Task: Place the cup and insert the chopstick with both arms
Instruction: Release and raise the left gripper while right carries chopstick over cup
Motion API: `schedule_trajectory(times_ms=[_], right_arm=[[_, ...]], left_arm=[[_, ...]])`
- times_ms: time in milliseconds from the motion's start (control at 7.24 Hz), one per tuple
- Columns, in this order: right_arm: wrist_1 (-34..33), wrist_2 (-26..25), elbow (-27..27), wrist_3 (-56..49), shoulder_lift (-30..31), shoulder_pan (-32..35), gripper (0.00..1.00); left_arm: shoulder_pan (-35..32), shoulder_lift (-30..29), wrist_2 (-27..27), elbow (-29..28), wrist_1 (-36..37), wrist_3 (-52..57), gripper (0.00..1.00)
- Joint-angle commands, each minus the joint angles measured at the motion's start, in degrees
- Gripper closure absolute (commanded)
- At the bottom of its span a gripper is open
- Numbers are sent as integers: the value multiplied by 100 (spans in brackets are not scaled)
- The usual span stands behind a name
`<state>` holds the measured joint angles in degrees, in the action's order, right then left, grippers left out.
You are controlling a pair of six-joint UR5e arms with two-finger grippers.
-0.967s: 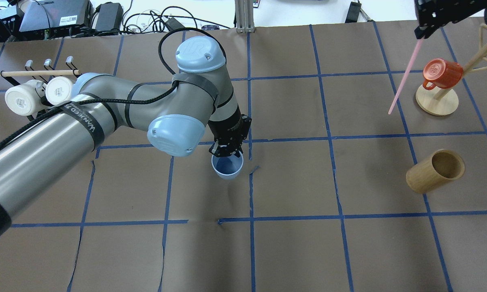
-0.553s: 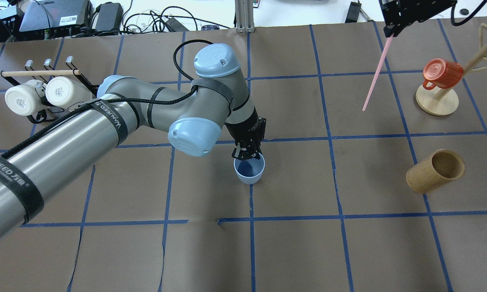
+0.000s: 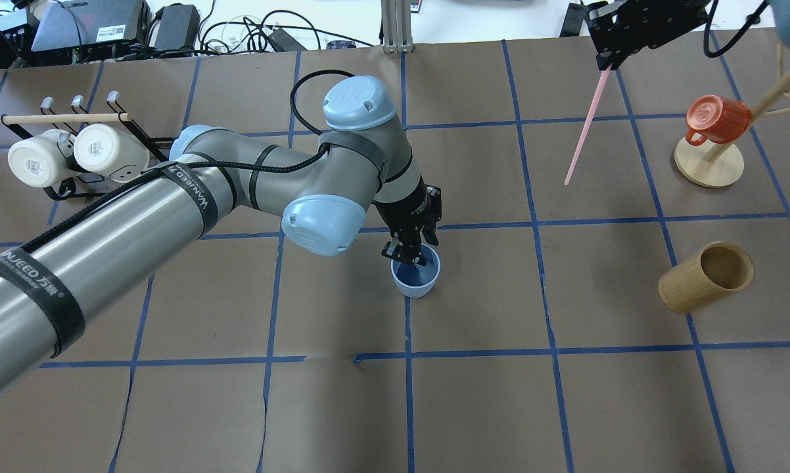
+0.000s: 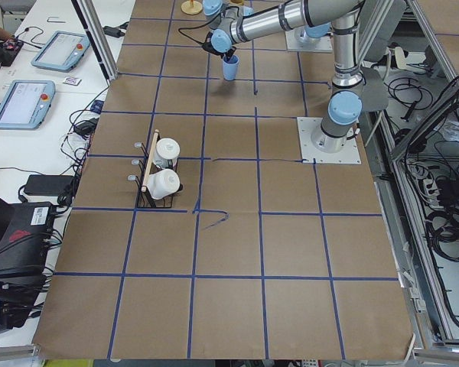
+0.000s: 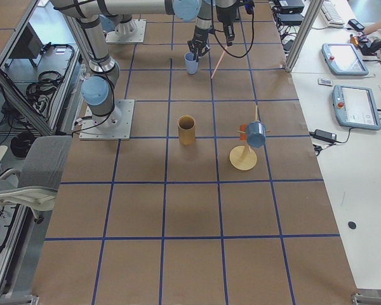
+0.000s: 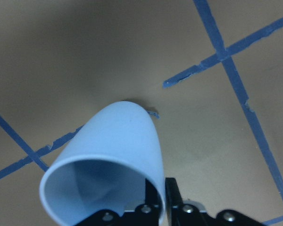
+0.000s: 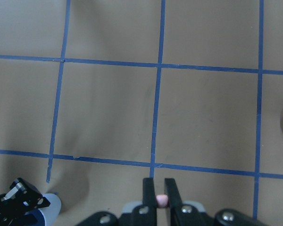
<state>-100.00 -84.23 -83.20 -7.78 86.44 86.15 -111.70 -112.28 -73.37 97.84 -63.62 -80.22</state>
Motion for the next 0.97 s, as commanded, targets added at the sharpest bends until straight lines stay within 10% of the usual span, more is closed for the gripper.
schedule_trajectory(times_ms=[0, 829], right_arm=[[-63, -23, -39, 128, 5, 130, 100], [-493, 4, -47, 1222, 49, 812, 100]], left_arm=[[17, 48, -45, -272, -10, 529, 0], [965, 1258, -983, -1716, -2880, 6069, 0]])
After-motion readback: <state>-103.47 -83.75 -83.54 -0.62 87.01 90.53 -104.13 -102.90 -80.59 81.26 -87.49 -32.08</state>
